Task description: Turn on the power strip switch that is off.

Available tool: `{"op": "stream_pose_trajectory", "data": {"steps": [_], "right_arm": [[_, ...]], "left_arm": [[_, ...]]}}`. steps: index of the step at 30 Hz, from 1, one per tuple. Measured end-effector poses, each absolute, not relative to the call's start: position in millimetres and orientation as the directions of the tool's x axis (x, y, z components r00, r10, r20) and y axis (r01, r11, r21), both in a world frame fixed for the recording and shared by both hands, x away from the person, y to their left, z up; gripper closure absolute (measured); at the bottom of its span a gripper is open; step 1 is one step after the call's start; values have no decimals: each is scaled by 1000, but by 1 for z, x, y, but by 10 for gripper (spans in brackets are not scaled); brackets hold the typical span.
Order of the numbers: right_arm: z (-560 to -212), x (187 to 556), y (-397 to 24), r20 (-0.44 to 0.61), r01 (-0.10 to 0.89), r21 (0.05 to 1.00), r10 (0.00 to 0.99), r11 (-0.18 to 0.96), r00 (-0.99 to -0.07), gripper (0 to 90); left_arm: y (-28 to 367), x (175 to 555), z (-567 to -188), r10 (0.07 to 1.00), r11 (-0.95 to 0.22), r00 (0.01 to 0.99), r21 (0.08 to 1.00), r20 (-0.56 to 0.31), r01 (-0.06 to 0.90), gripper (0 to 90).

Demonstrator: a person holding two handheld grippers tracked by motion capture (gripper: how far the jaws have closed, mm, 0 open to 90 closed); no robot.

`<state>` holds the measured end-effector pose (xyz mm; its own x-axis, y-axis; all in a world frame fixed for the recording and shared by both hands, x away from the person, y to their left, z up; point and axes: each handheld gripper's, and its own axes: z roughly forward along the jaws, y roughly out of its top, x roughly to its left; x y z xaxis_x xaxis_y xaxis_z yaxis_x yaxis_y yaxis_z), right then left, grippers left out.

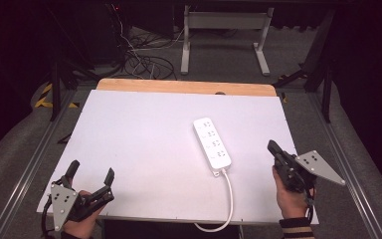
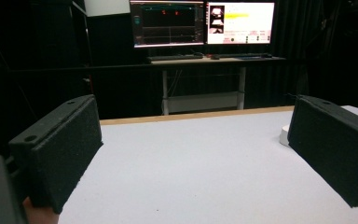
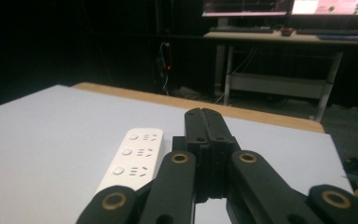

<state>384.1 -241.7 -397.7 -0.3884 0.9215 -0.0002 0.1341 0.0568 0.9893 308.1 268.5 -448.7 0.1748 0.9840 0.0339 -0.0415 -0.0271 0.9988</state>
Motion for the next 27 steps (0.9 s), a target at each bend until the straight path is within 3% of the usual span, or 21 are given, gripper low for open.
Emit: {"op": "stream_pose_trajectory", "data": {"steps": [3, 5, 7, 12, 20, 23, 27], "right_arm": [[-389, 394, -230, 2, 180, 980, 906, 82, -424, 900], [-386, 403, -221, 1, 238, 965, 905, 111, -426, 900], [-383, 416, -211, 32, 356, 923, 892, 147, -450, 900], [-380, 443, -182, 1, 477, 847, 895, 237, -447, 900], [-384, 475, -147, 41, 573, 774, 882, 269, -469, 900], [-391, 487, -137, 115, 658, 704, 871, 268, -477, 885], [-401, 496, -124, 106, 712, 630, 874, 310, -474, 900]], "left_arm": [[270, 307, -449, 985, -22, 170, 999, 28, -37, 35], [270, 307, -449, 985, -20, 171, 999, 26, -38, 36], [270, 307, -449, 985, -23, 171, 999, 30, -40, 37], [269, 308, -450, 984, -24, 175, 999, 30, -36, 37], [269, 307, -450, 982, -27, 185, 999, 33, -38, 40], [269, 307, -450, 982, -28, 186, 999, 35, -37, 42], [268, 307, -450, 981, -33, 190, 999, 39, -36, 42]]}}
